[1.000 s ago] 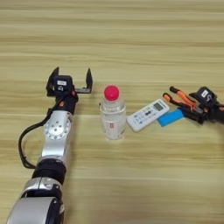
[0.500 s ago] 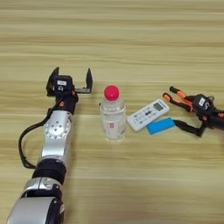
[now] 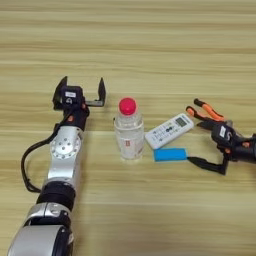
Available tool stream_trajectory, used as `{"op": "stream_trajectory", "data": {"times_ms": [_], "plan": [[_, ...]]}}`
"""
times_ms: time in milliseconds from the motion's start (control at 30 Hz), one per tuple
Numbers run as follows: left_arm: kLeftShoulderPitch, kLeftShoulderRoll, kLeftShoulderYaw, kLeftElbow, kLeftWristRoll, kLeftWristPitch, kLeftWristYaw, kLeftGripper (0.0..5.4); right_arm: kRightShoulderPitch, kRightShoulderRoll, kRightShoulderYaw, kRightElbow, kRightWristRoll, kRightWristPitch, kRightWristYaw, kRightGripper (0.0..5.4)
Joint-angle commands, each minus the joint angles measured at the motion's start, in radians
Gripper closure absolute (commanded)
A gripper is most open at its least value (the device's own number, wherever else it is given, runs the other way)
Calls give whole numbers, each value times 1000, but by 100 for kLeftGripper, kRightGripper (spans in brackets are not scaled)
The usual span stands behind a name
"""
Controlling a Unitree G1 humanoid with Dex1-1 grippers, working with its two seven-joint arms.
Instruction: Move the objects on the table
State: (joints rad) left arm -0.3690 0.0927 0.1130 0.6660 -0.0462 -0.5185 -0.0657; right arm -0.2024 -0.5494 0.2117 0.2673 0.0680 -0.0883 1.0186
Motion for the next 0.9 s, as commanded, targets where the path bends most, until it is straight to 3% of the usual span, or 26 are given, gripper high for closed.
{"op": "stream_trajectory", "data": {"times_ms": [33,300,533,900], "plan": [[-5,0,-3,-10,3,0,1,0,42,-24,21,-30,3,29,41,1],[-5,0,-3,-8,4,-1,2,0,69,-35,22,-87,59,54,107,1],[-6,-1,-3,-7,4,-1,2,0,73,-23,36,-91,56,61,111,1],[-7,-2,-4,-5,5,-2,3,0,24,39,49,-9,81,82,112,1]]}}
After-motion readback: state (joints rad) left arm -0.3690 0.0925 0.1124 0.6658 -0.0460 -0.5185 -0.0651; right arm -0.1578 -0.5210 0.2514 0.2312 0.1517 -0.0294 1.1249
